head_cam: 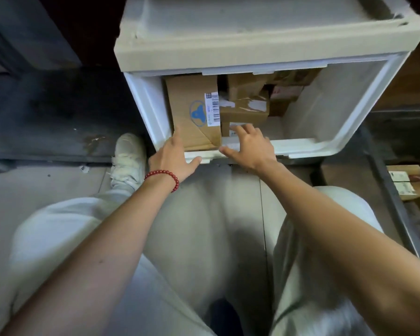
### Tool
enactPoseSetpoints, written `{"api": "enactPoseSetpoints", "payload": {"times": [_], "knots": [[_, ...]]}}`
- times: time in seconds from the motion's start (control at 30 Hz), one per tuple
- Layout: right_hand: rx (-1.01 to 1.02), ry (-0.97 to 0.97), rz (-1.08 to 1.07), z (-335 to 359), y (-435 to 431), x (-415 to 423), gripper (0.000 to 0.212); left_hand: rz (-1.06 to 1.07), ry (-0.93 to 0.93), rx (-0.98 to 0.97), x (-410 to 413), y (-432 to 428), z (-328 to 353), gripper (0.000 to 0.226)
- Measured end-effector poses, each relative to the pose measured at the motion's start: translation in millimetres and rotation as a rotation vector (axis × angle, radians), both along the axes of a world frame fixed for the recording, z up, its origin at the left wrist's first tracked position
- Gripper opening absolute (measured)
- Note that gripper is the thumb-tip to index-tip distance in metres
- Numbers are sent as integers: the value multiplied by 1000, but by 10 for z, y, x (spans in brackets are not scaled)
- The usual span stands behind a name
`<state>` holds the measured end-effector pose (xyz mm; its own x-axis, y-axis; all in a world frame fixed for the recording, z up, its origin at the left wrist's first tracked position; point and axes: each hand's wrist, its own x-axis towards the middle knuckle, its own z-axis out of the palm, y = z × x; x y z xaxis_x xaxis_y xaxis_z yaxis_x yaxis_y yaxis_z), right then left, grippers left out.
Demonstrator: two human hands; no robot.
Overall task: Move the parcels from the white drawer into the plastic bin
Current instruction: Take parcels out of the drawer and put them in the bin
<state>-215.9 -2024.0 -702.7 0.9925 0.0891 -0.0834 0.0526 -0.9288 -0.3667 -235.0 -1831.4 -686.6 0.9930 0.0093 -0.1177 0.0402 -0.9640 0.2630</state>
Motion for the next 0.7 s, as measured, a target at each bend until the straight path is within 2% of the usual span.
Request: {"api": "enactPoseSetpoints", "payload": {"times": [0.13,0.2,0.3,0.6,0.7], "knots": [[97,112,55,-167,93,107,73,231,-27,-225,125,-161,-38,92],[155,150,81,-252,131,103,74,285,-44,-244,185,-192,-23,91],[307,165,33,-295,155,94,73,252,-45,-257,208,-188,-40,88],[759,227,-80,-77,51,-181,64,218,-141,-585,16,-237,6,86],[833,205,-72,26,4,-267,60,204,-152,-716,-91,-239,89,81]]}}
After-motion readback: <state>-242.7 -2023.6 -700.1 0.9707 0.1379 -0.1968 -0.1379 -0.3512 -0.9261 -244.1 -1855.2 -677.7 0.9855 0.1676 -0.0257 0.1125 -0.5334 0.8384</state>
